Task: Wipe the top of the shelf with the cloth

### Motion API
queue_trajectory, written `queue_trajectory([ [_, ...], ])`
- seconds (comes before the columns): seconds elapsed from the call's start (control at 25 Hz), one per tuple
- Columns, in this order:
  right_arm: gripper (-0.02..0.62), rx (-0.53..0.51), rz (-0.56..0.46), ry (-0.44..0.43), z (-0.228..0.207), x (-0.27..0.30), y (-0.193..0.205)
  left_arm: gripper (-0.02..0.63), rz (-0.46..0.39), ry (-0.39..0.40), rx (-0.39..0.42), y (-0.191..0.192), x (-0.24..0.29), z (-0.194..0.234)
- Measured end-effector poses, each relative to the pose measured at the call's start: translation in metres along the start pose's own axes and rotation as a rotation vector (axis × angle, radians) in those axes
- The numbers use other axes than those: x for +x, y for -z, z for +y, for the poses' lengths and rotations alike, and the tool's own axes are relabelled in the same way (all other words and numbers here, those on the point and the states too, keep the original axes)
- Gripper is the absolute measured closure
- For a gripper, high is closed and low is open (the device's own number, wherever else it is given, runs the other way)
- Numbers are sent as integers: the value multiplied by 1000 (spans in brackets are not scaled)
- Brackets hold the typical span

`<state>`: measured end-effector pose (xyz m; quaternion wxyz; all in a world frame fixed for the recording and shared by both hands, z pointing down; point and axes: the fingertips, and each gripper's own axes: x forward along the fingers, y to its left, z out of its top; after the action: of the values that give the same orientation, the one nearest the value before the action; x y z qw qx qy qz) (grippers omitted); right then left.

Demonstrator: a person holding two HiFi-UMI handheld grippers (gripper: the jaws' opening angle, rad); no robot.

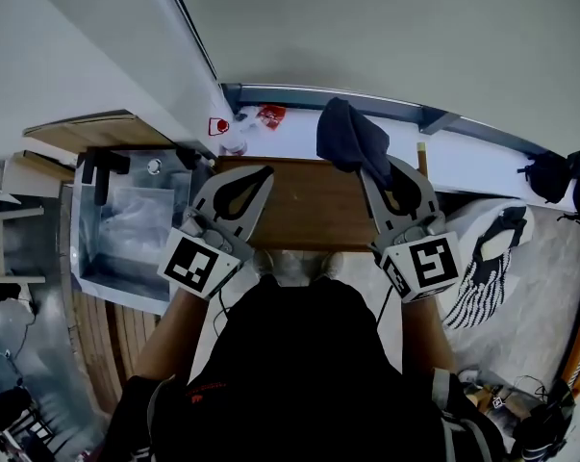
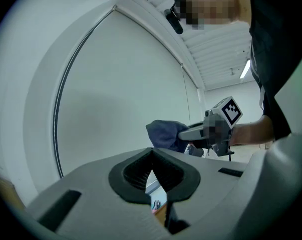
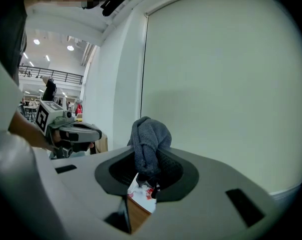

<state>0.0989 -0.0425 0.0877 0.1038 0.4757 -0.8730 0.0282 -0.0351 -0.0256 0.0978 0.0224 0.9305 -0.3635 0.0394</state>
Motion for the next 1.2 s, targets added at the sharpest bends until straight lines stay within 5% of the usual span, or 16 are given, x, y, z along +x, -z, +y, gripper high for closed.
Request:
queue_trajectory([
  [1.2,509,-49,48,-29,30,-4,6,588,-24,13,12,-2,-17,-10],
])
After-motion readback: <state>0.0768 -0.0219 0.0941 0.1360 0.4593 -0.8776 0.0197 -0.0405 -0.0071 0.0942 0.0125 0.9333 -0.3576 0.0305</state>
